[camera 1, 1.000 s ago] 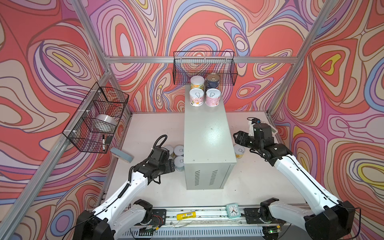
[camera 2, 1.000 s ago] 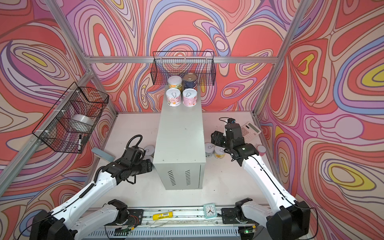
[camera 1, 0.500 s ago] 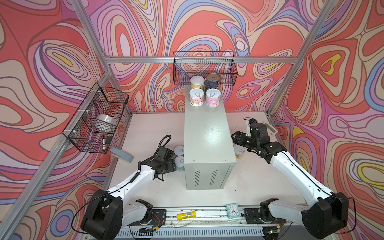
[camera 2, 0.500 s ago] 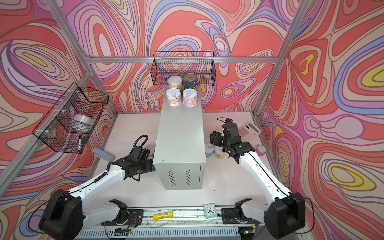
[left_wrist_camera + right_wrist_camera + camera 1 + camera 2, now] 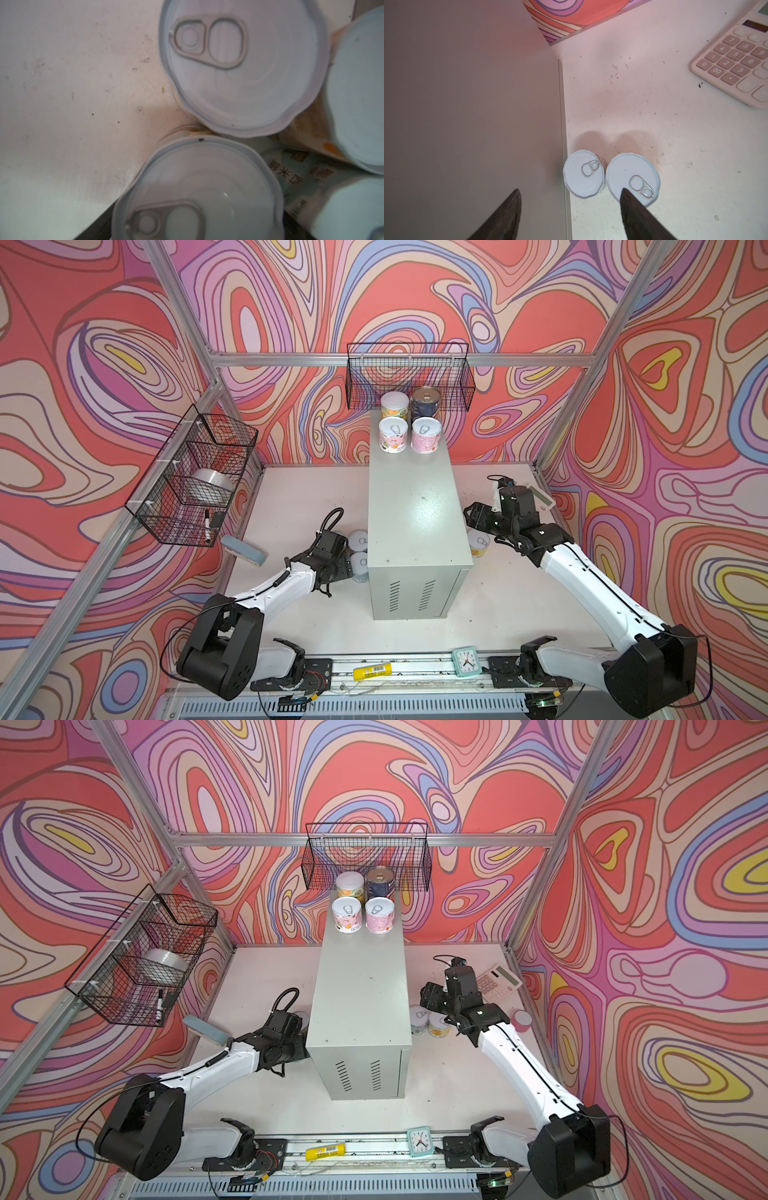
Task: Place and organize the canned foods onto the counter
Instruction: 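Lower the left gripper onto the white-lidded can nearest the robot and close it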
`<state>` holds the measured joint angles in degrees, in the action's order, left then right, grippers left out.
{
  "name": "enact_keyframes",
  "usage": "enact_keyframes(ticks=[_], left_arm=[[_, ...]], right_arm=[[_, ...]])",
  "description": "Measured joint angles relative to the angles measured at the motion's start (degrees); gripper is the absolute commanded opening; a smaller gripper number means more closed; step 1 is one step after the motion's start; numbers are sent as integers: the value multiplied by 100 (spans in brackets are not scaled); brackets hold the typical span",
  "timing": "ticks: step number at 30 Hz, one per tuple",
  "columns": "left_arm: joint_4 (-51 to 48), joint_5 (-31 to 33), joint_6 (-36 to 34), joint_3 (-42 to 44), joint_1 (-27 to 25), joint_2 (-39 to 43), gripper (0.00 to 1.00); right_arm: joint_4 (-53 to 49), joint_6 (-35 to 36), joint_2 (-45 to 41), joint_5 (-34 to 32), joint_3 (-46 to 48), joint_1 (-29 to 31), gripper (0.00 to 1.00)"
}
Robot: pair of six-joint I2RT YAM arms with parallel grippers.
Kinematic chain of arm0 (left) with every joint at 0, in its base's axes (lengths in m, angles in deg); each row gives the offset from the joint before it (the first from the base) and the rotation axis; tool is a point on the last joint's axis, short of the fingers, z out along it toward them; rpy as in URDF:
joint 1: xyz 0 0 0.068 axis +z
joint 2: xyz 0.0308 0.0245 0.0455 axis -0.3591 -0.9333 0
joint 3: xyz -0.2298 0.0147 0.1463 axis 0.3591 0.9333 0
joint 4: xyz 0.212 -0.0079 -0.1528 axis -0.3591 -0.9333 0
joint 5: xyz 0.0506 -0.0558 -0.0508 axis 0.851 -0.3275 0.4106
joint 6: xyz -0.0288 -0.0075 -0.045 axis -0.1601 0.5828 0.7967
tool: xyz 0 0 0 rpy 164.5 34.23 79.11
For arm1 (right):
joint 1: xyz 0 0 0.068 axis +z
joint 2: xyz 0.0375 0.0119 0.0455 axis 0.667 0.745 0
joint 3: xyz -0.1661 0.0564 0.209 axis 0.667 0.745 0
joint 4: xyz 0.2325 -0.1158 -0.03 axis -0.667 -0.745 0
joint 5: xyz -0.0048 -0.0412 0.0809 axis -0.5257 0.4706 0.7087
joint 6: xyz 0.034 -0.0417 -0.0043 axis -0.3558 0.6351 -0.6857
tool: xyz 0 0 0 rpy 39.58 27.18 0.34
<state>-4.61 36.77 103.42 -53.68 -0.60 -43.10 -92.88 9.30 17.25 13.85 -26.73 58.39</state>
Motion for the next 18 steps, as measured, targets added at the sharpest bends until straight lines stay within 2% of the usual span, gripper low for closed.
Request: enact_keyframes(ticks=[3, 7, 10, 11, 14, 15, 18], left_arm=[[44, 31, 7, 0, 0, -63, 80], [103, 79, 46, -4, 0, -114, 67], [125, 146, 66, -13, 0, -114, 52], [122, 160, 68, -13, 0, -114, 44], [118, 162, 63, -15, 0, -114, 6], [114, 162, 66, -17, 0, -114, 0], [22, 155, 63, -35, 0, -103, 0]], right_arm=[[9, 0, 0, 0, 2, 2, 77], [107, -20, 0, 4, 74, 0, 77], [133, -28, 0, 13, 131, 0, 77], [131, -37, 0, 15, 149, 0, 77], [133, -44, 0, 22, 155, 0, 77], [138, -44, 0, 24, 155, 0, 77], [151, -44, 0, 31, 155, 0, 77]])
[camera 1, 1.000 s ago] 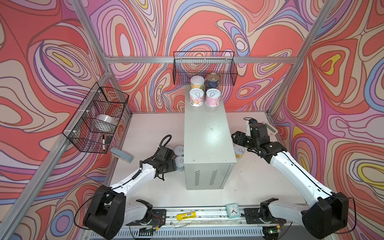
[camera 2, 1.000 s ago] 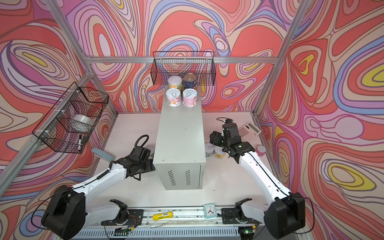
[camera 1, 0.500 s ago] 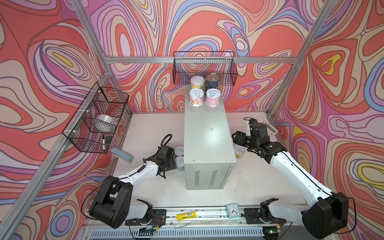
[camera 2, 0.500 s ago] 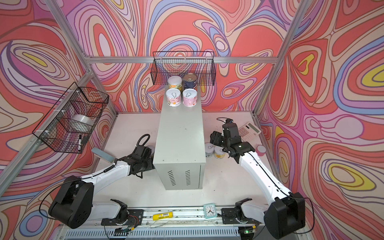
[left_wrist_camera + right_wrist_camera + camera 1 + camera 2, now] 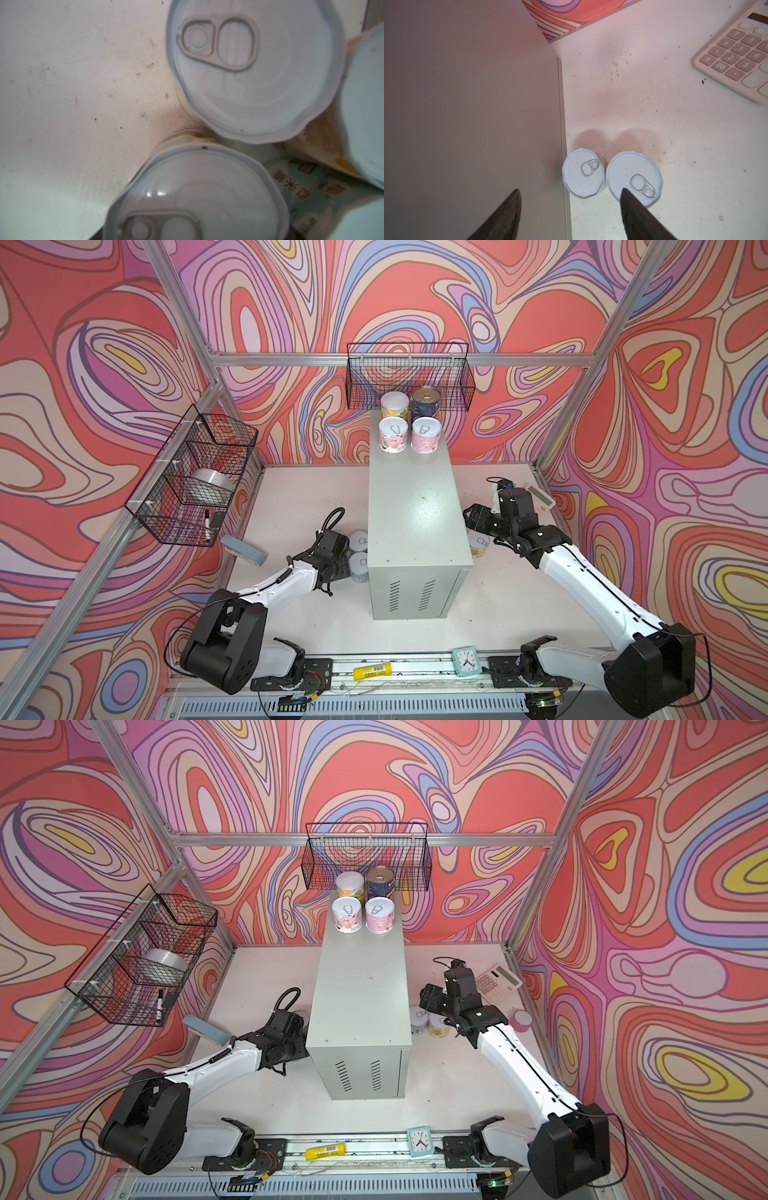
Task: Place and organize the canned foods onto the counter
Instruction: 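Lower the left gripper onto the white-lidded can nearest the robot and close it, then lift the grasped can with the left gripper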
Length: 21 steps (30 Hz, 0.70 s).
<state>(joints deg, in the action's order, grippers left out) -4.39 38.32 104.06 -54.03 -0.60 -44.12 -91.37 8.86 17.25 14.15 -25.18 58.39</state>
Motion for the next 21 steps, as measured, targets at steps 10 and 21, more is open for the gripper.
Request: enact_keyframes(ticks=[10, 21], left_arm=[[-1587, -188, 85, -155, -544, 1698, 0], [-4044, 22, -354, -2894, -660, 2708, 0]], right_arm=[[-55, 2, -212, 33, 0, 0, 76], [-264, 2, -839, -127, 79, 0, 78]])
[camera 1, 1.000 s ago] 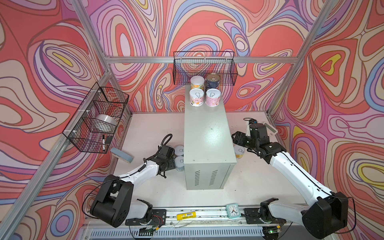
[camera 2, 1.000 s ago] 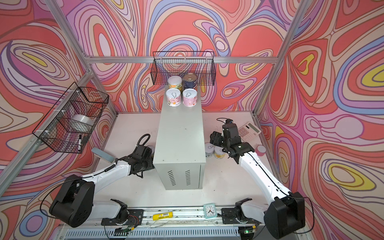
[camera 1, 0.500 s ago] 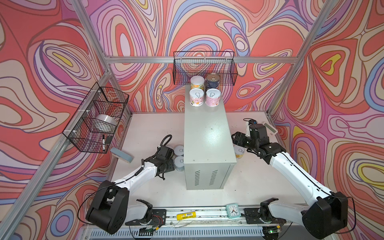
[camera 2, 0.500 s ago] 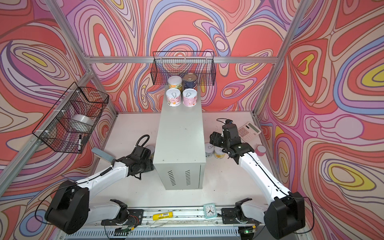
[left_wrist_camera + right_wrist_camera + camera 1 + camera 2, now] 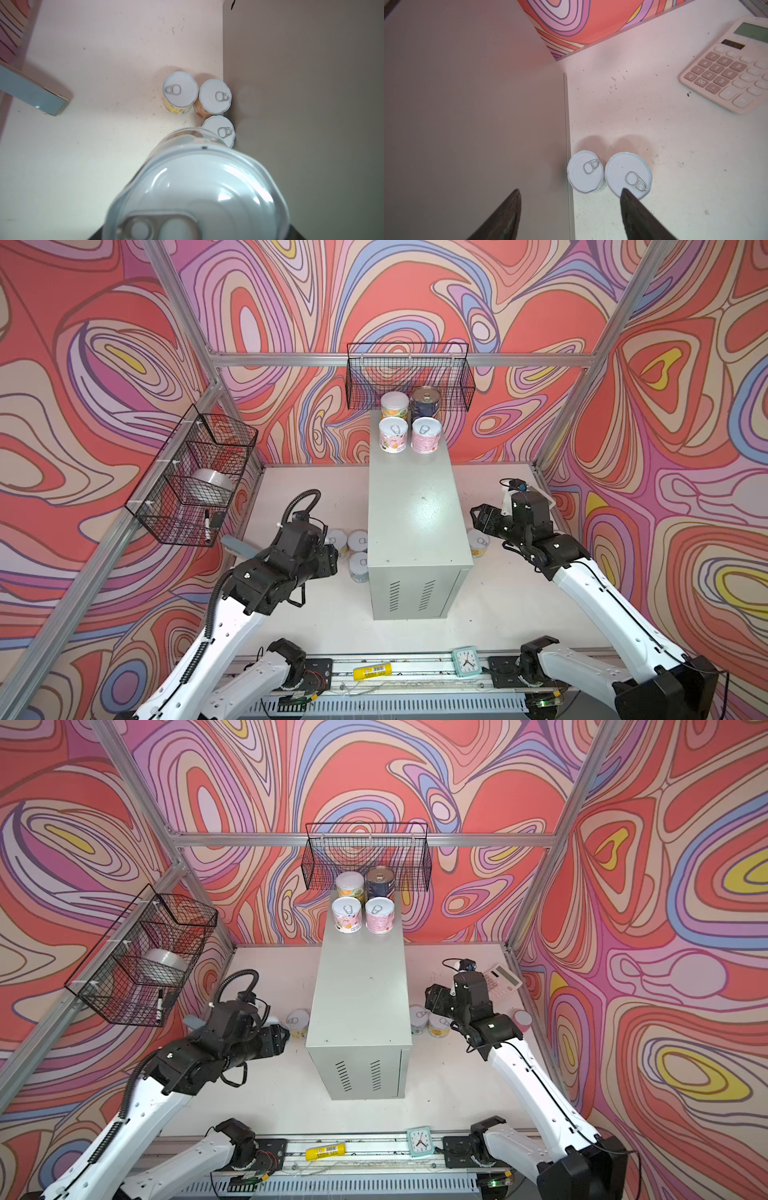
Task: Place and organize the canned foods onto the counter
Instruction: 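Lift the grasped can with the left gripper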
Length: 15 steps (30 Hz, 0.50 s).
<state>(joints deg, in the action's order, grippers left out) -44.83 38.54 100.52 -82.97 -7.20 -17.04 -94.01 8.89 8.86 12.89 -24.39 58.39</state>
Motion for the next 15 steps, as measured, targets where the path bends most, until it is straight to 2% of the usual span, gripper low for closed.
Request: enact_keyframes(ticks=[8, 15], left_arm=[[-1484, 0, -748, -2614, 0, -1080, 0], [-2015, -350, -1235, -4577, 0, -2037, 0]], right_arm=[[-490, 15, -616, -190, -22, 0, 79], [-881, 105, -855, -332, -286, 0, 79]])
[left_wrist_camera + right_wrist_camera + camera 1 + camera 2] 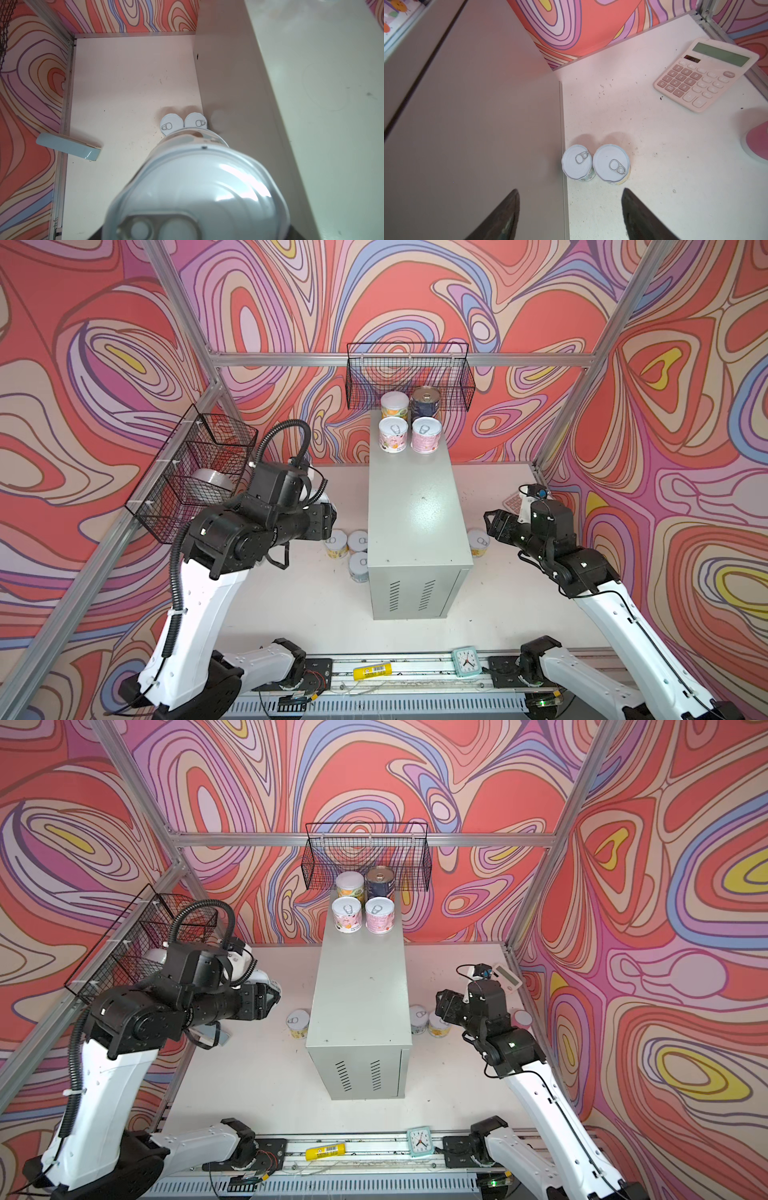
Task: Place and organize the canned foods onto the counter
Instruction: 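Carry the can with the left gripper over the cabinet top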
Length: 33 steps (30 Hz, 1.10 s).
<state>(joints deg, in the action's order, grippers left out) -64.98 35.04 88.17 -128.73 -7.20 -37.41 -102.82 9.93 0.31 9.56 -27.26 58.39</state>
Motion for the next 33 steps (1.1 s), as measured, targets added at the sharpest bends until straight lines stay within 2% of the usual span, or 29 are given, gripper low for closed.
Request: enact_keyframes(ticks=[5, 11, 21, 31, 32, 33], left_arm=[[-223, -345, -260, -879, -33, -437, 0], [-323, -444, -450, -1766, -461, -1161, 0], [-310, -448, -769, -3320, -894, -2874, 0], [-280, -179, -1014, -3718, -911, -3628, 0], [-236, -170, -1029, -3727, -911, -3641, 3], [-208, -166, -1034, -3731, -911, -3659, 17]], right_arm=[[-203, 273, 7, -195, -496, 0, 80], [-203, 579, 2, -442, -717, 0, 79], [9, 737, 76, -516, -901, 0, 79], [94, 785, 76, -562, -1093, 0, 79], [94, 785, 81, -560, -1108, 2, 79], [103, 785, 90, -560, -1123, 0, 79]])
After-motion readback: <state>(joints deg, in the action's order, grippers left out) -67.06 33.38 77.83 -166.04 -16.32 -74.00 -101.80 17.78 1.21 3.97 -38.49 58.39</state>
